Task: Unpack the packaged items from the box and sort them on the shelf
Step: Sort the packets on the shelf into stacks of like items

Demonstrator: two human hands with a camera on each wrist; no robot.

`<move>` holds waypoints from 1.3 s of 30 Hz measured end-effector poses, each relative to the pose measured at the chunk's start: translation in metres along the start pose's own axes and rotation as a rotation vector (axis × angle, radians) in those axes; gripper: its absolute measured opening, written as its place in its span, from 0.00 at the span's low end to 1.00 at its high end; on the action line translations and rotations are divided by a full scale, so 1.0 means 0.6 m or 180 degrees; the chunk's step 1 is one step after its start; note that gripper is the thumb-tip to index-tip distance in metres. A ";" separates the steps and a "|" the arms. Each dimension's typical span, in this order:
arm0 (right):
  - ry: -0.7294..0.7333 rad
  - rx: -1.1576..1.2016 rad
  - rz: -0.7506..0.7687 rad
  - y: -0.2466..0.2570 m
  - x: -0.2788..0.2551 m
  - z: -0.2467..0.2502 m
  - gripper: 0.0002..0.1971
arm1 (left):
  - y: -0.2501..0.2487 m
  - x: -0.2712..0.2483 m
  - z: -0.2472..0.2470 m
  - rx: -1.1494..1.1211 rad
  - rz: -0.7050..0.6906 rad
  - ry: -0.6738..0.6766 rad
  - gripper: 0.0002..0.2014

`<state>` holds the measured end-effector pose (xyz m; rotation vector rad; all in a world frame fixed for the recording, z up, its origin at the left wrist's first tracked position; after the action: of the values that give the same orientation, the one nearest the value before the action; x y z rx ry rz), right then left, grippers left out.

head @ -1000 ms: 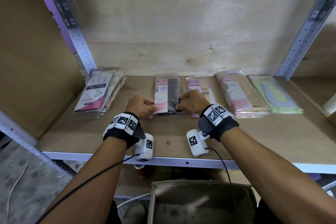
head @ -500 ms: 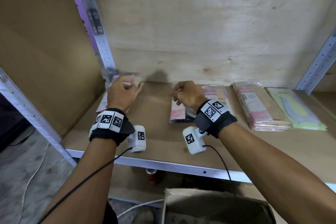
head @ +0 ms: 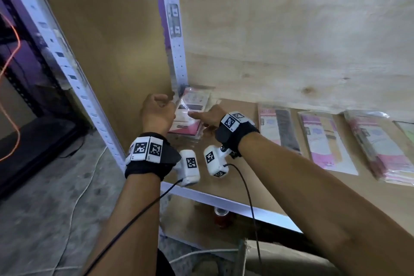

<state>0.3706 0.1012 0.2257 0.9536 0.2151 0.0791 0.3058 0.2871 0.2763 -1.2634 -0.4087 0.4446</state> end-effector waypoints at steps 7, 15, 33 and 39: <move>0.0195 0.0624 -0.0159 -0.041 -0.018 -0.028 0.10 | 0.010 0.010 0.026 -0.0005 0.0156 -0.0068 0.11; 0.0041 0.1183 0.0206 -0.019 -0.101 0.069 0.10 | 0.011 -0.021 -0.038 0.0520 0.0114 0.0971 0.11; -0.0589 0.2607 0.0217 -0.118 -0.318 0.399 0.13 | -0.187 -0.283 -0.272 0.0836 -0.2219 0.1209 0.13; -0.1090 0.2415 0.0181 -0.212 -0.386 0.469 0.10 | -0.184 -0.374 -0.384 0.0017 -0.1935 0.2197 0.07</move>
<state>0.2022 -0.2347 0.3137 1.7075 -0.1155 -0.1249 0.2474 -0.0459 0.3135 -1.1371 -0.1793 -0.5006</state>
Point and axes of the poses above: each hand's wrist, its own x-axis towards the middle knuckle, its own z-axis out of the back of the hand, y = z × x, the point moved 8 cm from there along x, towards the middle knuckle, and after that the axes turned 5 degrees about z, right-handed, at the moved point
